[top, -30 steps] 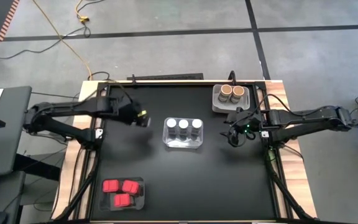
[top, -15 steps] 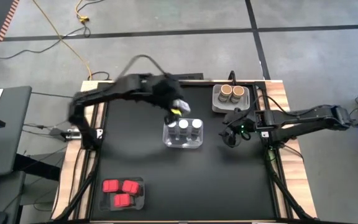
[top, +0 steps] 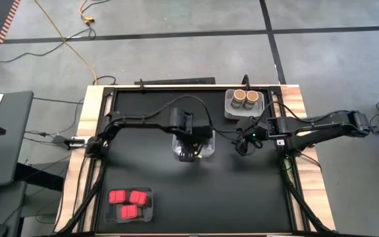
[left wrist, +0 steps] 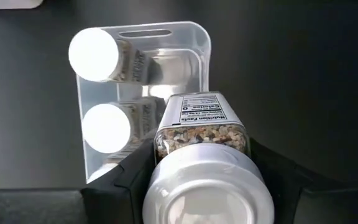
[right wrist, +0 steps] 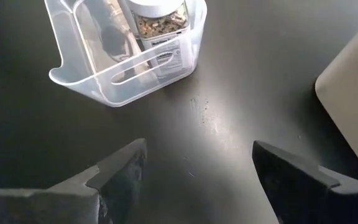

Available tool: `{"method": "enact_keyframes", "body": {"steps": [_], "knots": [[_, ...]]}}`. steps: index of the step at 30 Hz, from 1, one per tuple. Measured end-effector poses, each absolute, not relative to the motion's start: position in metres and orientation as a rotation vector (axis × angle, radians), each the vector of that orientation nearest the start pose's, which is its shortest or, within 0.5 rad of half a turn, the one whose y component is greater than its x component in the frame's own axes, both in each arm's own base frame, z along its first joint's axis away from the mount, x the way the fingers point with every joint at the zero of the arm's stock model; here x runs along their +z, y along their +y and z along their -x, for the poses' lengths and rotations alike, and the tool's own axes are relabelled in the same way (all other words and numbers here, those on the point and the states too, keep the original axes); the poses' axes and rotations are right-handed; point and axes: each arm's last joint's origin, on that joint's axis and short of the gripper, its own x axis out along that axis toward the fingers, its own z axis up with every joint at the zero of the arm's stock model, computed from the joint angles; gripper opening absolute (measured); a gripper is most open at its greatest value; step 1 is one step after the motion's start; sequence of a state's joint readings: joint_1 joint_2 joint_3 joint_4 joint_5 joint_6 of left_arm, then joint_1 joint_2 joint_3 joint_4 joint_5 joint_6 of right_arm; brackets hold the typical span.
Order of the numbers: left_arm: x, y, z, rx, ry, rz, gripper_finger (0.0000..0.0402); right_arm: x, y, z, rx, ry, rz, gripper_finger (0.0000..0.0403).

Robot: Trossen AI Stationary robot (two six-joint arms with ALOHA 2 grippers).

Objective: Sort spices by type
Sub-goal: Put the white seasoning bottle into the transparent bin

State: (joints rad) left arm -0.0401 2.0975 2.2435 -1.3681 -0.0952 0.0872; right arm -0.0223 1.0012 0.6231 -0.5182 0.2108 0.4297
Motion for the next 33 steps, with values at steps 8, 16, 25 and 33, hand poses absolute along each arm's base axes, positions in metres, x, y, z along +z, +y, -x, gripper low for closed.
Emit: {"method": "enact_keyframes", "body": {"steps": [8, 16, 25, 33], "knots": [[0.296, -0.019, -0.422, -0.012, 1.313, -0.154, 0.0195, 0.216, -0.010, -0.187, -0.404, 0.829, -0.315, 0.0320], [0.279, -0.010, -0.424, -0.039, 1.330, -0.135, 0.0195, 0.216, -0.010, -0.188, -0.404, 0.827, -0.315, 0.0320], [0.285, -0.001, -0.422, -0.070, 1.314, -0.115, 0.0195, 0.216, -0.010, -0.188, -0.403, 0.827, -0.314, 0.0320], [0.287, 0.008, -0.421, -0.093, 1.311, -0.146, 0.0195, 0.216, -0.010, -0.188, -0.403, 0.826, -0.315, 0.0320]]}}
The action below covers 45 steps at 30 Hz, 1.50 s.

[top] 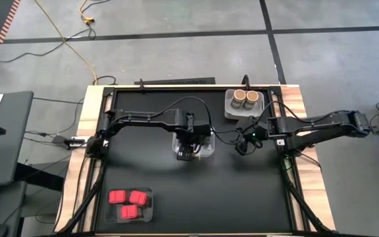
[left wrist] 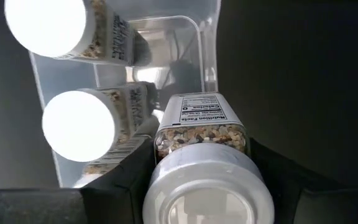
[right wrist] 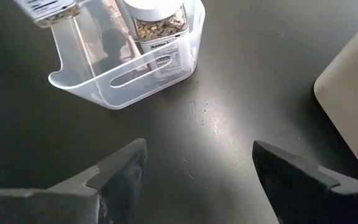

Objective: Sort spices by type
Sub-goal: Put the white seasoning bottle into the transparent bin

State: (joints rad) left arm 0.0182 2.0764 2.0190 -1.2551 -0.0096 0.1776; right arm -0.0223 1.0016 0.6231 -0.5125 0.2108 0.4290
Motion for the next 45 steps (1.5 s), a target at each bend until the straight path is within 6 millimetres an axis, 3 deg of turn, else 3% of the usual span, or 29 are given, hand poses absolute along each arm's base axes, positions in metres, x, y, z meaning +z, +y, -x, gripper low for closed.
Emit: {"method": "enact_keyframes", "body": {"steps": [12, 25, 31, 45], "knots": [[0.284, 0.026, -0.420, -0.116, 1.319, -0.163, 0.0195, 0.216, -0.010, -0.188, -0.407, 0.823, -0.323, 0.0320], [0.252, 0.022, -0.424, -0.130, 1.323, -0.176, 0.0196, 0.216, -0.010, -0.188, -0.407, 0.823, -0.324, 0.0320], [0.253, 0.022, -0.424, -0.149, 1.319, -0.201, 0.0219, 0.216, -0.010, -0.188, -0.407, 0.823, -0.324, 0.0320], [0.254, 0.023, -0.428, -0.076, 1.280, -0.126, 0.0222, 0.216, -0.010, -0.188, -0.408, 0.824, -0.325, 0.0320]]}}
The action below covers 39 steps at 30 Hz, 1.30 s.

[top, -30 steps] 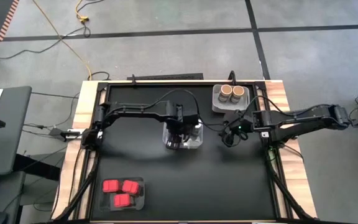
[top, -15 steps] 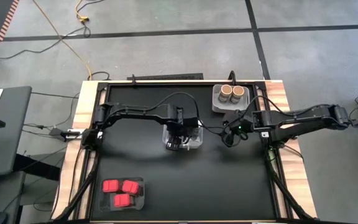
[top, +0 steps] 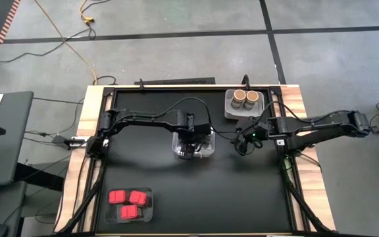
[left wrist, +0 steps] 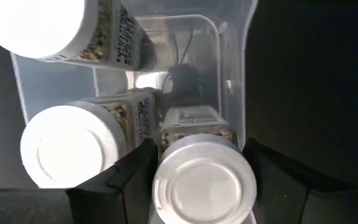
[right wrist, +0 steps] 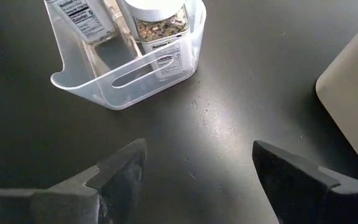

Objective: Sort spices by type
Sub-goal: Put the white seasoning bottle into the transparent bin, then return to Home Position

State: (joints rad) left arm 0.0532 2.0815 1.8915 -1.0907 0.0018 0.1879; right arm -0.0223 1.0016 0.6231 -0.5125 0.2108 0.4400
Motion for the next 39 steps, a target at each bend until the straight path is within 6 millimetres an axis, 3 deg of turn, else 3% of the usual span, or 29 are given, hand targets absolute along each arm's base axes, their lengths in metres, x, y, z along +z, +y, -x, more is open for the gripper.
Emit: {"method": "enact_keyframes", "body": {"steps": [18, 32, 39], "knots": [[0.255, 0.023, -0.429, -0.054, 1.273, -0.125, 0.0233, 0.216, -0.010, -0.188, -0.416, 0.821, -0.344, 0.0320], [0.254, 0.023, -0.428, -0.058, 1.277, -0.130, 0.0297, 0.216, -0.010, -0.188, -0.421, 0.820, -0.353, 0.0320], [0.266, 0.024, -0.423, -0.025, 1.271, -0.159, 0.0303, 0.216, -0.010, -0.188, -0.421, 0.820, -0.354, 0.0320]]}}
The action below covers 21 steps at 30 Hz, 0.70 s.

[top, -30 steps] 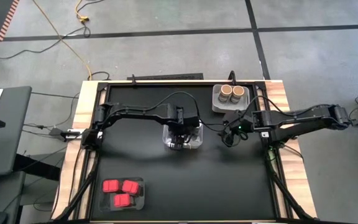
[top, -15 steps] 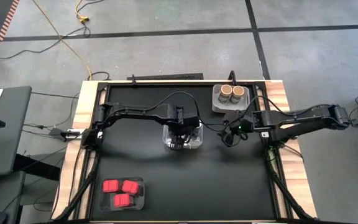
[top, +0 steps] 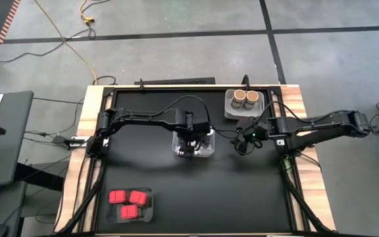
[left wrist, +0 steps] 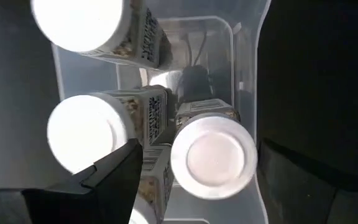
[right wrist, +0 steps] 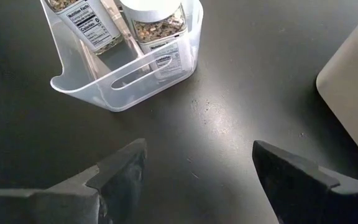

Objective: Sort spices by type
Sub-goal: Return to Home Position

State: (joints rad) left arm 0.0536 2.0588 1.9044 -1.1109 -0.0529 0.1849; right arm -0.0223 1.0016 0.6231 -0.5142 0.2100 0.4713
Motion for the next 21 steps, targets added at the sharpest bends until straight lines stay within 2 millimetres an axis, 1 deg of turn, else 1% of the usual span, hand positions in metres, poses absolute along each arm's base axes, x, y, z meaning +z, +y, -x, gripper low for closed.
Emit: {"method": "enact_keyframes", "body": {"steps": [3, 8, 11, 16, 21], "knots": [[0.279, 0.024, -0.419, -0.013, 1.241, -0.148, 0.0303, 0.216, -0.010, -0.188, -0.421, 0.820, -0.354, 0.0320], [0.309, 0.022, -0.403, 0.017, 1.171, -0.113, 0.0303, 0.216, -0.010, -0.188, -0.421, 0.820, -0.354, 0.0320], [0.330, 0.019, -0.390, 0.026, 1.129, -0.110, 0.0303, 0.216, -0.010, -0.188, -0.421, 0.820, -0.354, 0.0320], [0.363, 0.020, -0.367, 0.030, 1.052, -0.234, 0.0303, 0.216, -0.010, -0.188, -0.421, 0.820, -0.354, 0.0320], [0.391, 0.020, -0.340, 0.085, 0.994, -0.175, 0.0303, 0.216, -0.010, -0.188, -0.421, 0.821, -0.354, 0.0320]]}}
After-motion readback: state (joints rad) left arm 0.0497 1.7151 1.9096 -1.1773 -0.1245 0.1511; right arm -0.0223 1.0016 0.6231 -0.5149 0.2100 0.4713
